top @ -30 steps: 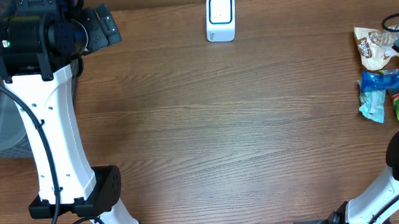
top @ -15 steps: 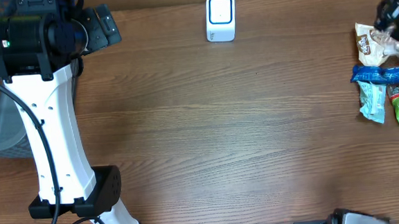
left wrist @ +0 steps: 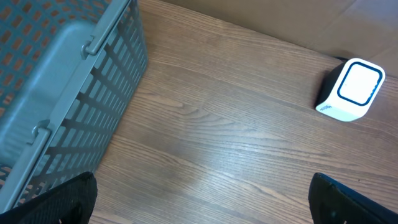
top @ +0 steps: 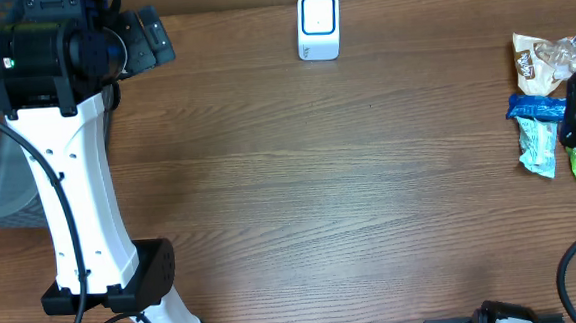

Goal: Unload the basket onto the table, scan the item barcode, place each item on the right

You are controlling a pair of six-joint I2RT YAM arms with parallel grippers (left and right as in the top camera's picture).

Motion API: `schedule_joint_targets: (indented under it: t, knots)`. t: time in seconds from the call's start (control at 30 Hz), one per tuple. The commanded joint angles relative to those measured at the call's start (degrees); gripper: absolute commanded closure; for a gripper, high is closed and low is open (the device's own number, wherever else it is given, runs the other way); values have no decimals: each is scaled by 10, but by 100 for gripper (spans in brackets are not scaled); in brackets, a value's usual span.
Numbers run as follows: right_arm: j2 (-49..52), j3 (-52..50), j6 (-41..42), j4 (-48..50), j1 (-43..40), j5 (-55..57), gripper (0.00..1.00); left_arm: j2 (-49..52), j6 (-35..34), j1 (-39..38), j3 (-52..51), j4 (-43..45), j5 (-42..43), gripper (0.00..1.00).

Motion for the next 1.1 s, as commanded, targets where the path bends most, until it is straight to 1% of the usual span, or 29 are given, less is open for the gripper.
schedule_joint_targets:
  t: [0.0, 0.17, 0.23, 0.3, 0.37, 0.43, 0.63, 0.73, 0.83, 0.93, 1.07]
  knots:
    - [-2, 1, -6, 5, 3, 9, 0, -2, 5, 1, 0, -1, -8, 0]
    - [2, -21, -7, 27, 3, 10, 0, -2, 5, 1, 0, -1, -8, 1]
    - [-6, -52, -38, 72, 22, 10, 0, -2, 5, 1, 0, -1, -7, 0]
    - [-22, -106, -96, 153, 66, 12, 0, -2, 4, 1, 0, -1, -8, 0]
    - [-49, -183, -128, 250, 114, 46, 0, -2, 5, 1, 0, -1, -8, 0]
    - [-79, -265, -128, 336, 140, 87, 0, -2, 5, 1, 0, -1, -8, 0]
    - [-198, -562, -118, 586, 145, 111, 0, -2, 4, 1, 0, -1, -8, 0]
    - [-271, -703, -117, 678, 146, 111, 0, -2, 5, 1, 0, -1, -8, 0]
    - [-346, -829, -117, 744, 150, 110, 0, -2, 5, 1, 0, -1, -8, 0]
    - [-413, -931, -117, 789, 155, 110, 0, -2, 5, 1, 0, -1, -8, 0]
    - [-484, -1022, -117, 794, 171, 113, 0, -2, 5, 1, 0, -1, -8, 0]
